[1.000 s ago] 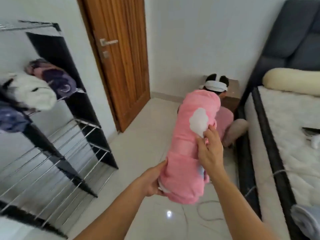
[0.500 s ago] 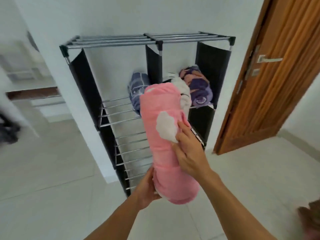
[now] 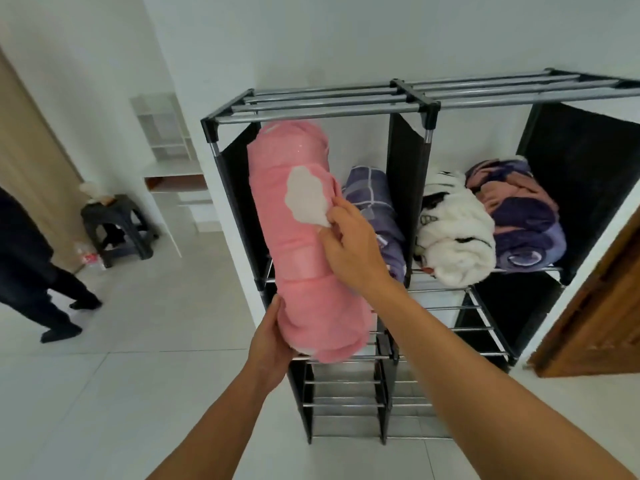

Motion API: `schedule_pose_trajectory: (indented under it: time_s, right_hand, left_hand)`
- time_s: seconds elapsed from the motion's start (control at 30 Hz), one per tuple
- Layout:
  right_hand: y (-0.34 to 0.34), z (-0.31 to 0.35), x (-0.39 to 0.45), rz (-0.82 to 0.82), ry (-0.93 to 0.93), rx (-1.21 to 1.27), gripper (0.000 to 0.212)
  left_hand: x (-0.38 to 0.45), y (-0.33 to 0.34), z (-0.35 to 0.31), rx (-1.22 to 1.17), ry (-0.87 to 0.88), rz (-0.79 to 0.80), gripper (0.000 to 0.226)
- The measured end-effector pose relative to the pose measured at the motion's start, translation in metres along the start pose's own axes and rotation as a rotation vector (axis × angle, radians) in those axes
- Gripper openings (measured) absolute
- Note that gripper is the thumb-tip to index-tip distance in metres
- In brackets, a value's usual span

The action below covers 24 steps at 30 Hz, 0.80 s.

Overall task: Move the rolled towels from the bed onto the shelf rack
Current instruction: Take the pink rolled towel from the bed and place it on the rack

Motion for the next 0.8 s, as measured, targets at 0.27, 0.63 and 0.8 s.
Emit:
schedule_pose_trajectory:
  time_s: [0.27, 0.63, 0.8]
  right_hand:
    - [0.046, -0.020, 0.092, -0.025, 0.347, -0.055, 0.024]
    - [0.077, -0.065, 0.090, 0.068, 0.637, -0.395, 0.036]
    - [0.079, -0.067, 0.078, 0.063, 0.572, -0.437, 0.031]
  left_hand:
    - [0.048, -0.007, -0.043, 0.100, 0.144, 0.012, 0.055]
    - [0.091, -0.016, -0.047, 0.424, 0.094, 0.014, 0.042]
    - [0.078, -0.016, -0.057, 0.918, 0.137, 0.084, 0.046]
Point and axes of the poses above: each hand's wrist, its own x-axis towards the middle knuckle, its own y-axis out of the palm, z = x × y, the point moved 4 cm from there along x, towards the middle knuckle, and after that the axes turned 11 degrees about y, right-handed, at the moved point
